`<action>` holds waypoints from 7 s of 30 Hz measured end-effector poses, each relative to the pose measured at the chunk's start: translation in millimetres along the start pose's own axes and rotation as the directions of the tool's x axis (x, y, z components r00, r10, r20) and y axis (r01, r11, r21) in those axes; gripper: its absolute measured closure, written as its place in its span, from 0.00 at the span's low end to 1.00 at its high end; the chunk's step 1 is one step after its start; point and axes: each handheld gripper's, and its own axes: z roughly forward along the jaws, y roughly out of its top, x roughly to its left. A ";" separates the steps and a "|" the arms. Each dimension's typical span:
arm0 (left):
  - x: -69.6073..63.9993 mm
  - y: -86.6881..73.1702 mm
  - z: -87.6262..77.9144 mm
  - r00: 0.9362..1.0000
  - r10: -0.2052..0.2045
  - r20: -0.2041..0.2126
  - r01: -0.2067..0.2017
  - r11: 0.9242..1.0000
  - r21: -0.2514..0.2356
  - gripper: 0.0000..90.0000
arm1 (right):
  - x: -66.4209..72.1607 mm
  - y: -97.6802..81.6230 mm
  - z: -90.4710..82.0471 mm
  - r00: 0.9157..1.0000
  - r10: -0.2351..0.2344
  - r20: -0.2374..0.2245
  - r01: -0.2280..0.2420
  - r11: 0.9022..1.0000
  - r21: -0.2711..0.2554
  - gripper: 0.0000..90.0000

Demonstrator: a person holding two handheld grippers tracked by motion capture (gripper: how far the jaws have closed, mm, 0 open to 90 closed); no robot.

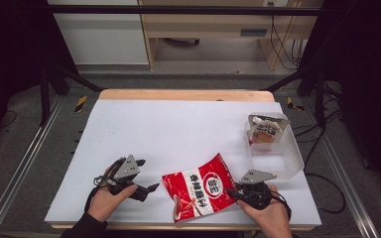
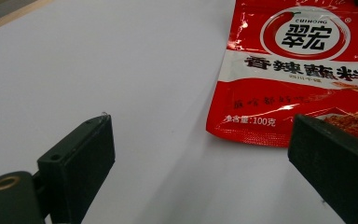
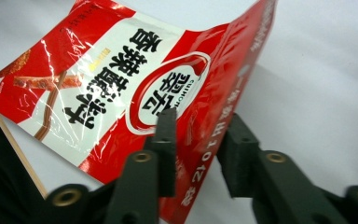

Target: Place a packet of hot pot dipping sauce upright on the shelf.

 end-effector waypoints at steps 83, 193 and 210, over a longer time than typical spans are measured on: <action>28.3 36.7 -34.0 0.999 -0.043 0.013 0.045 0.985 -0.165 0.77 | 68.2 168.2 27.4 0.909 -0.414 -0.037 0.392 0.883 -0.257 1.00; 61.0 -24.7 -30.0 0.973 -0.205 -0.103 0.202 0.979 -0.033 0.11 | -20.8 240.6 -97.7 0.870 -0.494 0.011 0.488 0.863 0.126 1.00; 60.1 -24.5 -30.1 0.973 -0.207 -0.099 0.205 0.978 -0.035 0.10 | -45.3 209.5 -142.0 0.896 -0.438 0.075 0.428 0.895 0.125 1.00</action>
